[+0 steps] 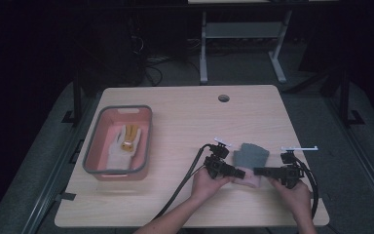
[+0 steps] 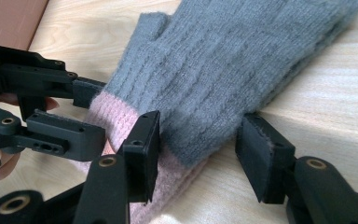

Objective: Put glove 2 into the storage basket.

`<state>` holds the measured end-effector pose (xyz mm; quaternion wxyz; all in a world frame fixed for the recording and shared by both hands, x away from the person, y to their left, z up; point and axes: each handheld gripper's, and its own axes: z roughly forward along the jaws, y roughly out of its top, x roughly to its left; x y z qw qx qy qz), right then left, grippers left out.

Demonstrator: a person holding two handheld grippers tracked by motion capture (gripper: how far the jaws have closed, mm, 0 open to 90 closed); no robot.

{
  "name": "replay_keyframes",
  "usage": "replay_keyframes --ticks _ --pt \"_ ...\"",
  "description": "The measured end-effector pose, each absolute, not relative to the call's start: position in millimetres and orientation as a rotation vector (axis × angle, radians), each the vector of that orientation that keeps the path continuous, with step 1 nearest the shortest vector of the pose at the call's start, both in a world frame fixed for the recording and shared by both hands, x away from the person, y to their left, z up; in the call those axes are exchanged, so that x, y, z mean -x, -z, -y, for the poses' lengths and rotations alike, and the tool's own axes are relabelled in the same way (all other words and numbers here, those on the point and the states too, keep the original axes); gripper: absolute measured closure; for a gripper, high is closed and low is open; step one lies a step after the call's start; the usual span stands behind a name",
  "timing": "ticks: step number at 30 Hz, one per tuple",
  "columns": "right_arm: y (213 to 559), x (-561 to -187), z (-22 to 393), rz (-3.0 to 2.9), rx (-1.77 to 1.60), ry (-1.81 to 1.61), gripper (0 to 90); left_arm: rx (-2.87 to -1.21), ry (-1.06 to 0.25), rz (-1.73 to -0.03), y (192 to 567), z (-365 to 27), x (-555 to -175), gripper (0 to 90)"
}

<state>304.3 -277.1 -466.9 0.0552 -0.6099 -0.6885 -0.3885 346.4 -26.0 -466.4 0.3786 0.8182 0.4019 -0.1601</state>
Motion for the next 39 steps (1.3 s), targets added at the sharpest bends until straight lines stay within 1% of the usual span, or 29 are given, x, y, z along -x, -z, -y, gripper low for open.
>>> replay_keyframes --ticks 2,3,4,5,9,10,11,15,24,32,39 --pt "468 -304 276 2.085 1.844 1.183 52.0 -2.089 0.415 -1.026 467 26 -347 48.3" --pt "469 -304 276 2.072 1.838 1.189 54.0 -2.079 0.431 -1.032 467 26 -347 50.0" --pt "469 -304 276 2.072 1.838 1.189 54.0 -2.079 0.431 -1.032 467 26 -347 51.5" --pt "471 -305 275 2.032 1.827 1.207 57.0 -2.064 0.449 -1.038 468 26 -348 53.9" --pt "473 -307 276 1.984 1.82 1.214 61.3 -2.034 0.484 -1.042 470 24 -351 60.8" --pt "473 -307 276 1.984 1.82 1.214 61.3 -2.034 0.484 -1.042 470 24 -351 61.6" --pt "474 -307 277 1.971 1.808 1.224 65.0 -2.024 0.497 -1.045 471 23 -352 62.3" --pt "472 -306 277 1.985 1.801 1.252 69.7 -2.017 0.497 -1.046 470 23 -352 63.4" --pt "463 -303 273 2.016 1.774 1.286 71.3 -1.997 0.525 -1.047 468 16 -352 64.3" --pt "456 -301 268 1.991 1.738 1.348 71.5 -1.971 0.537 -1.023 460 2 -352 64.4" --pt "446 -303 257 2.012 1.707 1.359 71.5 -1.961 0.517 -1.012 450 -12 -351 64.5"
